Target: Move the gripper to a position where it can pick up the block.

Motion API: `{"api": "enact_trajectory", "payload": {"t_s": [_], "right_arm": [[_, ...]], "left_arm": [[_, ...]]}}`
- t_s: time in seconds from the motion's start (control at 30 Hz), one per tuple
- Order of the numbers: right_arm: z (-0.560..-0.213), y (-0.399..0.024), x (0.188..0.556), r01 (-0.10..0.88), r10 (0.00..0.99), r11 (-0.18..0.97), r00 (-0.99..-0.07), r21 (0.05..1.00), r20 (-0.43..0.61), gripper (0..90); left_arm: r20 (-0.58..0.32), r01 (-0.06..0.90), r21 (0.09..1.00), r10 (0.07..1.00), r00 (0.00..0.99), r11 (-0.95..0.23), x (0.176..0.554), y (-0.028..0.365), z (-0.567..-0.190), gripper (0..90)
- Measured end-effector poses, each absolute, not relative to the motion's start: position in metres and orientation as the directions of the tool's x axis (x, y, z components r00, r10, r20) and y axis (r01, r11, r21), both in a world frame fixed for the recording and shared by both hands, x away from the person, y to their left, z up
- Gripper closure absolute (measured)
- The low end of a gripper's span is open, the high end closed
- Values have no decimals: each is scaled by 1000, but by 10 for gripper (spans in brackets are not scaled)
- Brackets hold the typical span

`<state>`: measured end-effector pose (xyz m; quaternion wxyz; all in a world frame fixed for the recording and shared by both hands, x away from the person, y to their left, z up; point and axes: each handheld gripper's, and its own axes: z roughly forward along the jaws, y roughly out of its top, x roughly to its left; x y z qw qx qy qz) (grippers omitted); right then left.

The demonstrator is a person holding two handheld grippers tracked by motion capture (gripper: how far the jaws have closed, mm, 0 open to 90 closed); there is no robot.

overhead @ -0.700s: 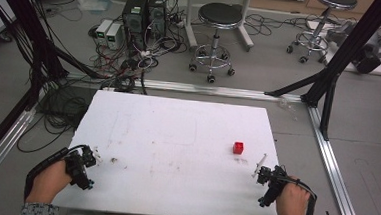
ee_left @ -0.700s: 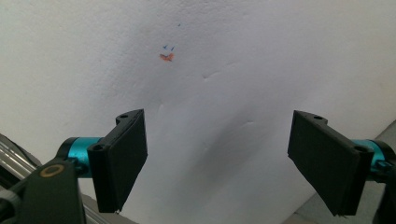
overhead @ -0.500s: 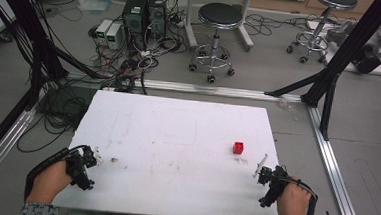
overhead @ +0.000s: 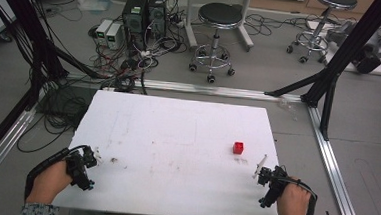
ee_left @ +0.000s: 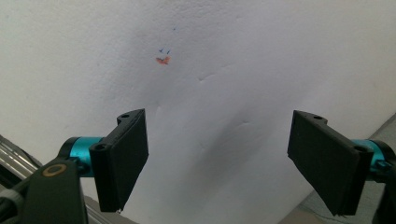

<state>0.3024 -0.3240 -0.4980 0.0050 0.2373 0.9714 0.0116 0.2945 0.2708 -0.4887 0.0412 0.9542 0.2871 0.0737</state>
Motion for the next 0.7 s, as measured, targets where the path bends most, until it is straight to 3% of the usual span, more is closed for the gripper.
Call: {"api": "enact_trajectory", "payload": {"t_s": [0.7], "right_arm": [[-499, -339, 328, 391, 388, 919, -920, 55, 51, 75]], "left_arm": [[130, 549, 131, 563, 816, -826, 295, 274, -488, 207]]}}
